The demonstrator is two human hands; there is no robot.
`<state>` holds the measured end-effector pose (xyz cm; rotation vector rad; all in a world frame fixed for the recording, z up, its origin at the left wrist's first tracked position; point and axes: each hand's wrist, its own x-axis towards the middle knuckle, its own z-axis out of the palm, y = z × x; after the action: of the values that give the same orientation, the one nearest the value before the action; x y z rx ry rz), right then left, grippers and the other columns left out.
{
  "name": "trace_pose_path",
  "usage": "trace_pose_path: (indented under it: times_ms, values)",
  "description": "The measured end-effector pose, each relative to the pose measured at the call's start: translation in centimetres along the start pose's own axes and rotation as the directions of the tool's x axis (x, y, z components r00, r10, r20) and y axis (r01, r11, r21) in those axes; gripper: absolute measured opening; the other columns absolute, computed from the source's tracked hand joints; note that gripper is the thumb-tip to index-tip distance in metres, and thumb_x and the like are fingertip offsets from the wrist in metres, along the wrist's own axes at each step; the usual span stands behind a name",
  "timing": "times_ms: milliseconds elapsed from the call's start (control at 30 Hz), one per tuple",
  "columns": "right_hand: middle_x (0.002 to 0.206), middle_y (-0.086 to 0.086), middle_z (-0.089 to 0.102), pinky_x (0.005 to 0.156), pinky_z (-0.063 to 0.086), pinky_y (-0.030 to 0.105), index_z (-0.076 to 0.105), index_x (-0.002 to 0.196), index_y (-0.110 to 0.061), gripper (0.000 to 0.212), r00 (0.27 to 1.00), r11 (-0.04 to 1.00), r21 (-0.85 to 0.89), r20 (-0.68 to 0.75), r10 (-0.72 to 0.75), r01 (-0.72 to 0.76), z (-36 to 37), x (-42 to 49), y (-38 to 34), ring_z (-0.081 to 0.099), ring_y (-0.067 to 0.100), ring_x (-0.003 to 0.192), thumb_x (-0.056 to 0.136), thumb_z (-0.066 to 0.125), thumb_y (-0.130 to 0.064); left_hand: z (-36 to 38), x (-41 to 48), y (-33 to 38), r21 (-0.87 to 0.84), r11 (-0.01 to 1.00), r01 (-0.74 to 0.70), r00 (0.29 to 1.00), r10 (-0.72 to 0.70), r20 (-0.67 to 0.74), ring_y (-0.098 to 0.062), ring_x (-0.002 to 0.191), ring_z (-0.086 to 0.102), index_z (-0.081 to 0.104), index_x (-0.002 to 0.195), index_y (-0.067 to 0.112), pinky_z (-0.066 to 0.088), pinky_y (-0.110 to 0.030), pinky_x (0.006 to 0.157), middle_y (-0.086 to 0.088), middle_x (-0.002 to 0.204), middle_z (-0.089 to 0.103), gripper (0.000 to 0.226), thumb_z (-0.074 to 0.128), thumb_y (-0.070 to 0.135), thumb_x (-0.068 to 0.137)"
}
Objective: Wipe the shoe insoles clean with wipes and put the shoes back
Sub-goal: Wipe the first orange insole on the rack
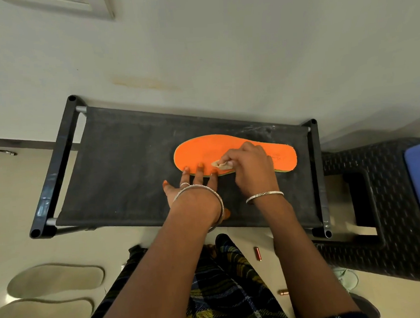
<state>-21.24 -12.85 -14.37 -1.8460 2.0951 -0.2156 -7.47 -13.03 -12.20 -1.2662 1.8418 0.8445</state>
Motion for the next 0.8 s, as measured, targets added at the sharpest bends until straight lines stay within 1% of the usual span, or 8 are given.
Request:
trace_pose_path:
  times_ms: [100, 200, 300, 433, 533, 633, 733, 800]
  values:
    - [0.09, 0.002, 0.058, 0.078, 0.046, 0.047, 0.075, 0.093, -0.03, 0.024, 0.997, 0.978, 0.191, 0.005, -0.082, 0.08, -0.1, 0.2, -0.4, 0.052, 0.028, 0.091, 0.093, 0.06, -0.01, 0.0, 0.0, 0.0, -0.001, 1.0, 0.011, 1.0, -0.011, 0.0, -0.031, 0.144, -0.026, -0.022, 0.149, 0.035, 0.0, -0.067, 0.111, 0.001, 0.156, -0.032, 0.096, 0.044, 0.069, 0.089]
    - [0.097, -0.001, 0.056, 0.084, 0.04, 0.042, 0.073, 0.098, -0.035, 0.024, 0.984, 0.994, 0.065, 0.147, -0.101, 0.092, -0.4, -0.1, -1.3, 0.048, 0.026, 0.1, 0.096, 0.058, -0.016, -0.1, 0.0, 0.4, -0.006, 1.0, 0.013, 1.0, -0.013, 0.006, -0.031, 0.144, -0.026, -0.021, 0.149, 0.037, 0.0, -0.067, 0.111, 0.001, 0.157, -0.031, 0.095, 0.043, 0.072, 0.087]
    - [0.099, -0.002, 0.055, 0.081, 0.039, 0.04, 0.072, 0.097, -0.037, 0.027, 0.997, 0.998, -0.051, 0.08, -0.023, 0.027, -0.9, 0.3, -0.5, 0.049, 0.026, 0.104, 0.093, 0.063, -0.012, 0.0, 0.3, 0.2, -0.008, 1.0, 0.009, 1.0, -0.009, -0.001, -0.032, 0.144, -0.026, -0.023, 0.148, 0.037, 0.001, -0.067, 0.111, 0.0, 0.155, -0.034, 0.098, 0.045, 0.07, 0.087]
    - [0.095, 0.0, 0.054, 0.083, 0.043, 0.044, 0.074, 0.094, -0.032, 0.026, 0.977, 0.984, 0.123, 0.154, -0.15, 0.131, -1.1, 0.4, -1.2, 0.048, 0.026, 0.098, 0.095, 0.059, -0.011, -0.1, 0.3, 0.1, 0.002, 1.0, 0.008, 1.0, -0.008, 0.002, -0.031, 0.144, -0.027, -0.021, 0.148, 0.039, 0.0, -0.067, 0.111, 0.001, 0.156, -0.032, 0.095, 0.042, 0.073, 0.086]
    - [0.098, -0.007, 0.045, 0.086, 0.037, 0.04, 0.07, 0.1, -0.038, 0.028, 0.959, 0.987, -0.067, 0.252, -0.128, 0.149, -1.2, 0.2, -1.5, 0.044, 0.023, 0.105, 0.097, 0.056, -0.013, 0.0, 0.2, 0.3, -0.003, 1.0, 0.001, 1.0, -0.001, 0.008, -0.032, 0.143, -0.028, -0.021, 0.147, 0.045, 0.0, -0.069, 0.11, 0.001, 0.155, -0.035, 0.092, 0.041, 0.074, 0.086]
    - [0.103, -0.005, 0.046, 0.084, 0.035, 0.039, 0.069, 0.101, -0.037, 0.028, 0.991, 0.98, -0.177, 0.116, -0.066, 0.086, -1.4, 0.7, -1.0, 0.045, 0.024, 0.107, 0.09, 0.065, -0.011, 0.0, 0.1, 0.2, -0.008, 1.0, -0.005, 1.0, 0.005, 0.008, -0.034, 0.143, -0.028, -0.023, 0.145, 0.047, 0.0, -0.07, 0.11, 0.0, 0.154, -0.037, 0.092, 0.043, 0.073, 0.086]
    - [0.096, -0.004, 0.047, 0.08, 0.041, 0.04, 0.072, 0.096, -0.033, 0.027, 0.995, 0.994, 0.032, 0.008, -0.1, 0.1, -1.4, 1.3, -2.1, 0.049, 0.025, 0.099, 0.09, 0.063, -0.008, -0.3, -0.2, 0.4, 0.001, 1.0, -0.006, 1.0, 0.006, 0.007, -0.035, 0.143, -0.028, -0.022, 0.146, 0.047, -0.001, -0.07, 0.109, -0.001, 0.154, -0.037, 0.09, 0.042, 0.072, 0.087]
    - [0.094, -0.003, 0.05, 0.081, 0.043, 0.043, 0.074, 0.094, -0.032, 0.027, 0.98, 0.966, 0.177, 0.026, -0.195, 0.188, -1.4, 1.6, -3.5, 0.048, 0.023, 0.096, 0.093, 0.06, -0.009, -0.4, -0.4, 0.8, 0.028, 1.0, 0.004, 1.0, -0.004, 0.018, -0.035, 0.142, -0.029, -0.018, 0.148, 0.044, -0.003, -0.069, 0.109, -0.002, 0.155, -0.035, 0.088, 0.04, 0.072, 0.088]
